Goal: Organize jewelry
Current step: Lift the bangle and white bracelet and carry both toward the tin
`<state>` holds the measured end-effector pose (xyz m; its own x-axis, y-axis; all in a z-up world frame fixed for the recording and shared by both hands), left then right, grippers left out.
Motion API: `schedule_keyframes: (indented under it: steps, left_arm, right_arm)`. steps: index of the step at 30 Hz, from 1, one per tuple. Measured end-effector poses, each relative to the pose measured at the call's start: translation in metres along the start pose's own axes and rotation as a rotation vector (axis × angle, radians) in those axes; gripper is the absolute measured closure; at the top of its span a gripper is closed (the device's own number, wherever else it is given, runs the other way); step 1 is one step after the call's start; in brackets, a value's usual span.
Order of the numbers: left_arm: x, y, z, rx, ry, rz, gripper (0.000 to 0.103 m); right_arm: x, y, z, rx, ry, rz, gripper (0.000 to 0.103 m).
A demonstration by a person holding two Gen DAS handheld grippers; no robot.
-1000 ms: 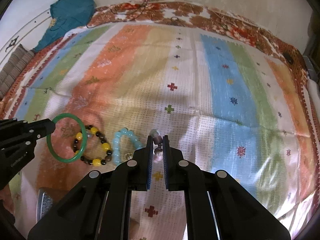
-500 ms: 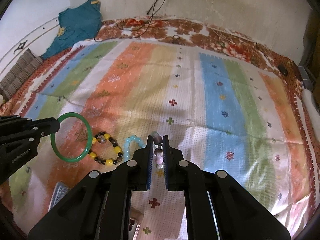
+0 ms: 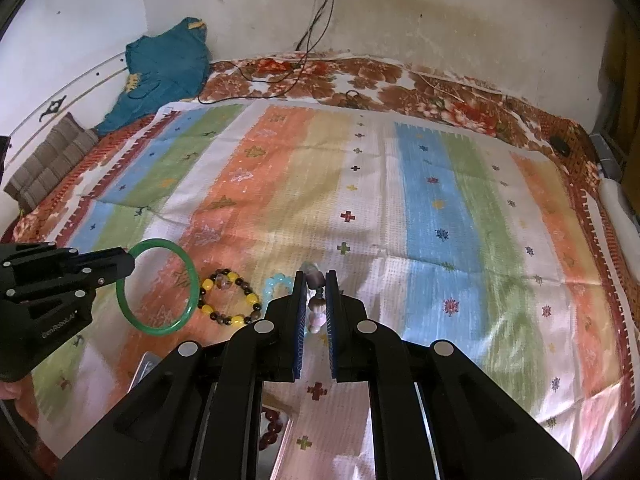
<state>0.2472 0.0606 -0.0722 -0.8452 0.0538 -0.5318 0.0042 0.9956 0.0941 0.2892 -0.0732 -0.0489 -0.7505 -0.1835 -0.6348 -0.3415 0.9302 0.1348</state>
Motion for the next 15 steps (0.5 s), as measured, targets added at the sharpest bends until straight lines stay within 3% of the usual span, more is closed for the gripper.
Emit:
schedule_keyframes:
  steps: [15]
  left_arm:
    - [0.016, -0.018, -0.028, -0.009, -0.026, 0.04, 0.096]
  right_arm:
    - [0.018, 0.012, -0.035, -0.035, -0.028, -0.029, 0.093]
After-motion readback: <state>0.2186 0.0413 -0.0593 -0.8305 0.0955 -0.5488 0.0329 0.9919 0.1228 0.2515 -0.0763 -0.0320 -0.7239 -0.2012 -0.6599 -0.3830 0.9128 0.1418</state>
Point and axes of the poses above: each gripper's, at about its wrist camera, not at the fingertips, and z roughly the way its jaws point, y to its left, x to its underside, the point moved 3 cm from there along z, roughly the way its jaws point, and after that the axes turned 13 degrees about z, right-handed, at the moved point
